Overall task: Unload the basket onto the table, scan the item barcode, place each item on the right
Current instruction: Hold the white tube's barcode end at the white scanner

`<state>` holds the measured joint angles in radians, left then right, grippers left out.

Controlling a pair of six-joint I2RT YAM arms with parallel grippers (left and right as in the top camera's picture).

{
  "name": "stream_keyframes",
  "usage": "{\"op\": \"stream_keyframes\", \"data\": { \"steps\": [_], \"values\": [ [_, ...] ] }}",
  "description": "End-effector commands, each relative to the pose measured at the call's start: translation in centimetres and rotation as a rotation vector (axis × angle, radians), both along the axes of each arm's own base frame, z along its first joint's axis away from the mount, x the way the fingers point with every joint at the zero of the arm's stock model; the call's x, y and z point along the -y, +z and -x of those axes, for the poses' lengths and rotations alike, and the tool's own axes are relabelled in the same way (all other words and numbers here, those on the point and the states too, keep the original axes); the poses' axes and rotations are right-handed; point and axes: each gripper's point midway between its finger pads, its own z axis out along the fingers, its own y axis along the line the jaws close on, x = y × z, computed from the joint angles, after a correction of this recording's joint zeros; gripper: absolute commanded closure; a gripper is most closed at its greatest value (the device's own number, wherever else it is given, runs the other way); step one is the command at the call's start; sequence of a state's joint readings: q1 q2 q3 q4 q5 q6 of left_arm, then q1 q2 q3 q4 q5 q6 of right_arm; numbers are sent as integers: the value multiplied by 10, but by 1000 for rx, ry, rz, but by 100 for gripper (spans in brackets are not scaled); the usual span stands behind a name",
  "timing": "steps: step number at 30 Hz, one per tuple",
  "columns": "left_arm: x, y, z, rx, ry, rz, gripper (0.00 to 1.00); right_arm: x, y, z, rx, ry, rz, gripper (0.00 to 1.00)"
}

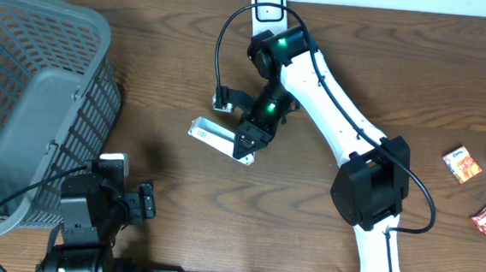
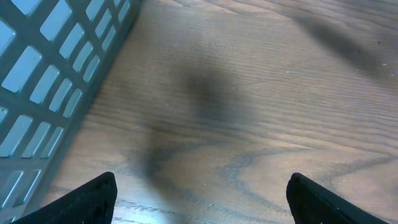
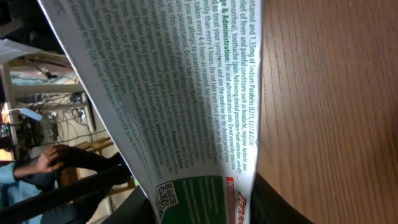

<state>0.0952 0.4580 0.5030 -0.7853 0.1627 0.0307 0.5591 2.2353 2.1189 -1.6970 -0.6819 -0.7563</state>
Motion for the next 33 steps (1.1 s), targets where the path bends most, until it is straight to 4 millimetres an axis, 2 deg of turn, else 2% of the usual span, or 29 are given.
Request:
{"op": "stream_keyframes", "data": {
  "steps": [1, 5, 7, 10, 14, 16, 19, 23, 26, 33],
  "values": [
    [2, 1, 0, 6, -19, -3, 12, -1, 4, -4, 15, 9, -52, 85],
    [2, 1, 0, 6, -19, -3, 12, 7, -6, -26, 91, -28, -12, 84],
    [2, 1, 0, 5, -19, -3, 12, 12, -15, -51, 165, -101, 44, 83],
    [2, 1, 0, 5, -19, -3, 12, 27, -30, -99, 328, -250, 178, 82],
    [2, 1, 0, 5, -19, -3, 12, 41, -34, -138, 483, -319, 242, 82],
    [2, 1, 0, 6, -19, -3, 12, 45, -32, -156, 544, -346, 242, 82],
    [2, 1, 0, 6, -19, -3, 12, 51, -27, -182, 625, -412, 240, 76],
    [2, 1, 0, 5, -19, -3, 12, 57, -11, -228, 758, -530, 179, 68],
    [2, 1, 0, 5, -19, -3, 12, 61, 0, -253, 828, -588, 130, 67],
    [2, 1, 0, 5, -19, -3, 12, 67, 11, -297, 987, -662, 95, 62]
  ]
}}
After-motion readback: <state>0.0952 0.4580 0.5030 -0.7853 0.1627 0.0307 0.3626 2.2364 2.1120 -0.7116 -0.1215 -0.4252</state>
